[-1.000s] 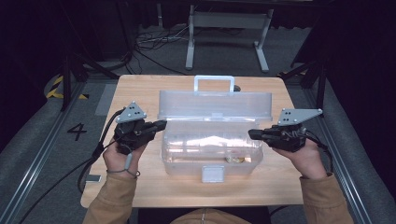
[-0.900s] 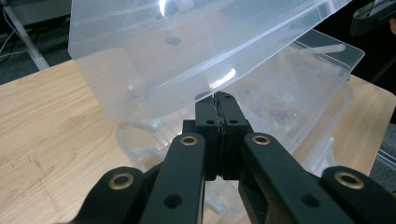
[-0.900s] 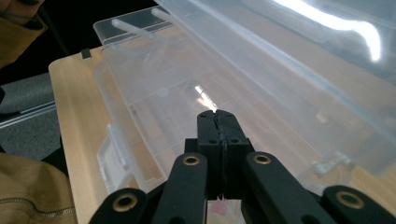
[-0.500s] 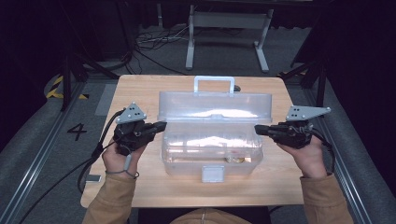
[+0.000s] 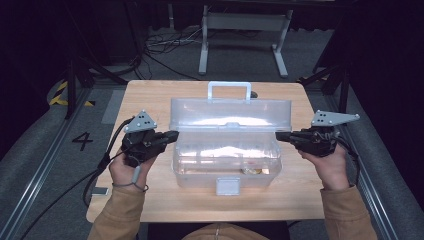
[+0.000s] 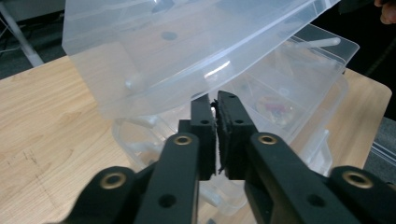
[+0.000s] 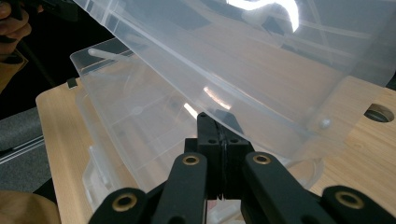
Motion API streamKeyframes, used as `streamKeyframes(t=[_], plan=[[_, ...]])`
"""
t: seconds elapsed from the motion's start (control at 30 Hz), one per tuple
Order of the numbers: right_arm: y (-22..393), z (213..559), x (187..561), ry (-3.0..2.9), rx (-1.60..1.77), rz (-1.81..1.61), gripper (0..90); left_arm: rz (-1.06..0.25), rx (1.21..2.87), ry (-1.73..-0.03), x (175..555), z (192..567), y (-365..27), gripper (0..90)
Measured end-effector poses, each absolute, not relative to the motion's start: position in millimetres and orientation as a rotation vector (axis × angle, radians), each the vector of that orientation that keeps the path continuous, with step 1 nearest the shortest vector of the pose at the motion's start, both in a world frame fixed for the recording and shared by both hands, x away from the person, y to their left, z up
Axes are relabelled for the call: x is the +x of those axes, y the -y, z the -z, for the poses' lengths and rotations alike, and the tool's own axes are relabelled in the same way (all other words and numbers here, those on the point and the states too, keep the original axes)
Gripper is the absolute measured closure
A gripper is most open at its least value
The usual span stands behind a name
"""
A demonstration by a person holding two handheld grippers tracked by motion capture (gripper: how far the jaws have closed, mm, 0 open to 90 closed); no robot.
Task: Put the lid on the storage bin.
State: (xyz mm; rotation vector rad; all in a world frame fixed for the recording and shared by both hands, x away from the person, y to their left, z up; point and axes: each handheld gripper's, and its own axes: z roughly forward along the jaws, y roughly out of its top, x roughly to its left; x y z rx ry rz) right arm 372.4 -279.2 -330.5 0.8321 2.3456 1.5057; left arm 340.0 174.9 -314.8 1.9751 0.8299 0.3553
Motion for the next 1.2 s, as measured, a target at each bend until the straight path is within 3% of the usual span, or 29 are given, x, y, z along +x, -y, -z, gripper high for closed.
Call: streamKeyframes(t=[0.17,0.3,0.37,1.2], plan=[[280,331,372,-2.349,0.834,-1.488,90.0,-0.357,1.992,-0.807,334,316,-179,78.6],[280,330,372,-2.354,0.831,-1.479,90.0,-0.286,1.986,-0.800,332,321,-192,65.4],[280,330,372,-2.350,0.831,-1.478,90.0,-0.278,1.982,-0.812,332,324,-199,63.6],[279,332,366,-2.473,0.822,-1.377,90.0,-0.336,1.954,-0.919,342,325,-226,56.0]])
